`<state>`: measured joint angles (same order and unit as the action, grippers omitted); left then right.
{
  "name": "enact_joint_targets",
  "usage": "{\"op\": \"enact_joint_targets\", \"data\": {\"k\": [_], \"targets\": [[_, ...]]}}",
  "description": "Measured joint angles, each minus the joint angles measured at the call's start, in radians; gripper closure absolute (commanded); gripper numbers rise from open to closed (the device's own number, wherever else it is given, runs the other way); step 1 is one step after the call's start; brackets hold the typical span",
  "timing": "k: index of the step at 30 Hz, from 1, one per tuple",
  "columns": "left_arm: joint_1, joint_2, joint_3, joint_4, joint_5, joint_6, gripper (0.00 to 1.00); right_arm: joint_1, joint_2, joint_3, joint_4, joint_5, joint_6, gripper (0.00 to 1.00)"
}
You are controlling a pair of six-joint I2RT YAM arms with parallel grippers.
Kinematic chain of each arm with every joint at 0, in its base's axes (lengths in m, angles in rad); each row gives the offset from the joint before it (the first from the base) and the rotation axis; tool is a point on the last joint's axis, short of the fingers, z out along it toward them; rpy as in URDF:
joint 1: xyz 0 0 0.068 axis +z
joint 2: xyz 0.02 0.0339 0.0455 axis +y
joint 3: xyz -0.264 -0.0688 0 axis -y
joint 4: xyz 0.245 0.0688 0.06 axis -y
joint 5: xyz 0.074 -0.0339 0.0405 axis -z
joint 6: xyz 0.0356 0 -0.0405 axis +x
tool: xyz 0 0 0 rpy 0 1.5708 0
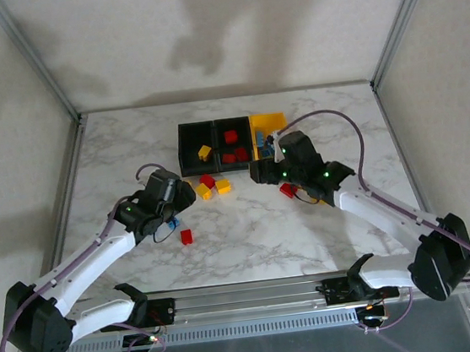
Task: Sort the legos into containers by color
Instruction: Pick up the lego from the middle-left of the table.
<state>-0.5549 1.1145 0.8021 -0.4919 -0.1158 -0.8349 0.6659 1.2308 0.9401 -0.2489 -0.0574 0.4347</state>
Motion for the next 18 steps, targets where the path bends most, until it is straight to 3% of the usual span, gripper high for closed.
{"op": "enact_joint_targets", "data": {"k": [10,18], "targets": [[0.001,0.007,-0.061,-0.018,-0.047,-0.009,0.35,0.174,-0.082,-0.219,0.172,-0.061,0.029,0.36],[0.002,0.13,-0.116,-0.002,-0.102,-0.019,0.3,0.245,-0.088,-0.266,0.277,-0.079,0.051,0.32]]}}
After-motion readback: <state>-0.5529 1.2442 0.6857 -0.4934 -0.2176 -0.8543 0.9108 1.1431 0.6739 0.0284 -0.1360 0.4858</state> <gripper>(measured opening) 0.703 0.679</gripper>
